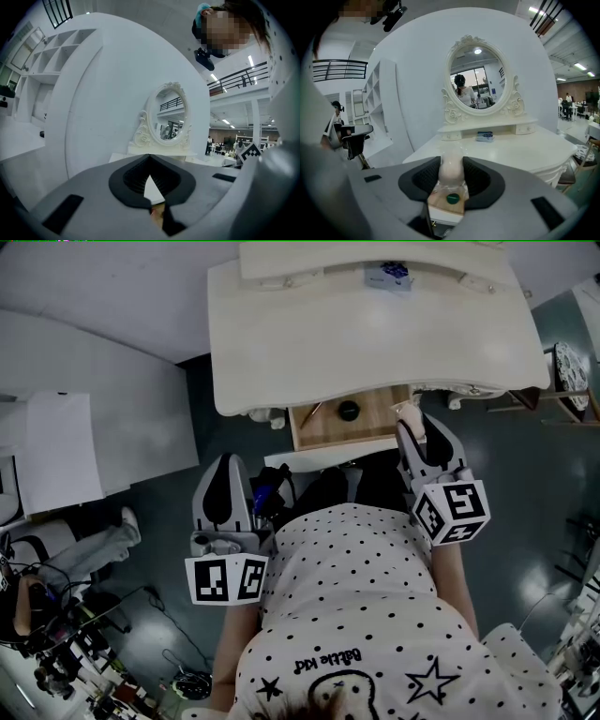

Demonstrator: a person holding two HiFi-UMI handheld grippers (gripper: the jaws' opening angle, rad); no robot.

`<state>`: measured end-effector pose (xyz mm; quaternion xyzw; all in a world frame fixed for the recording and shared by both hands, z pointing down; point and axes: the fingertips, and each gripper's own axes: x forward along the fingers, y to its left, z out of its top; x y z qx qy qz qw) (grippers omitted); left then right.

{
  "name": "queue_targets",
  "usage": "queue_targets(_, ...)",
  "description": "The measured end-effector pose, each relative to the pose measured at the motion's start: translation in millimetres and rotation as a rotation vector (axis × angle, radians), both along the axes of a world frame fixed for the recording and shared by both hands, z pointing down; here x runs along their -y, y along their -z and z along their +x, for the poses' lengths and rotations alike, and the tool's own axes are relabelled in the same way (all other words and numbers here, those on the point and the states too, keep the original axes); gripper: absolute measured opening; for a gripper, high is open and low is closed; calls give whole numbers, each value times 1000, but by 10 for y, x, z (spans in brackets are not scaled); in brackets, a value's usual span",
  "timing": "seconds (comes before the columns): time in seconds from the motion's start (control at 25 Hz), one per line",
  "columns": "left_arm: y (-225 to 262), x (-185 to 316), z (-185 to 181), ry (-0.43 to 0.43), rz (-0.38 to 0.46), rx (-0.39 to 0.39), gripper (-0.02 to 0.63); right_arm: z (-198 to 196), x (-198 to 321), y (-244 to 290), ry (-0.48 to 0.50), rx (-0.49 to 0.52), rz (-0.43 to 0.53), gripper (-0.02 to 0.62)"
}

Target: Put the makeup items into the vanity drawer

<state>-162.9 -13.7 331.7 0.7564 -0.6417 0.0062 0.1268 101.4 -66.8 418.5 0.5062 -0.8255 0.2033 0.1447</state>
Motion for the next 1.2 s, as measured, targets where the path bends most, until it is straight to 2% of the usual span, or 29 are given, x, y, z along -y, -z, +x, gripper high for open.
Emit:
queue_targets(0.76,7,1,39,-5,8,-8,6,37,-26,-40,3,-4,-8,153)
queue_targets(1.0,14,18,62,0,-4,-18,6,-38,76,-128,59,-35,-24,153)
queue_targets(1.2,19,-4,100,10,-8,-13,6,-68,231,-436,100,-90,-61,152)
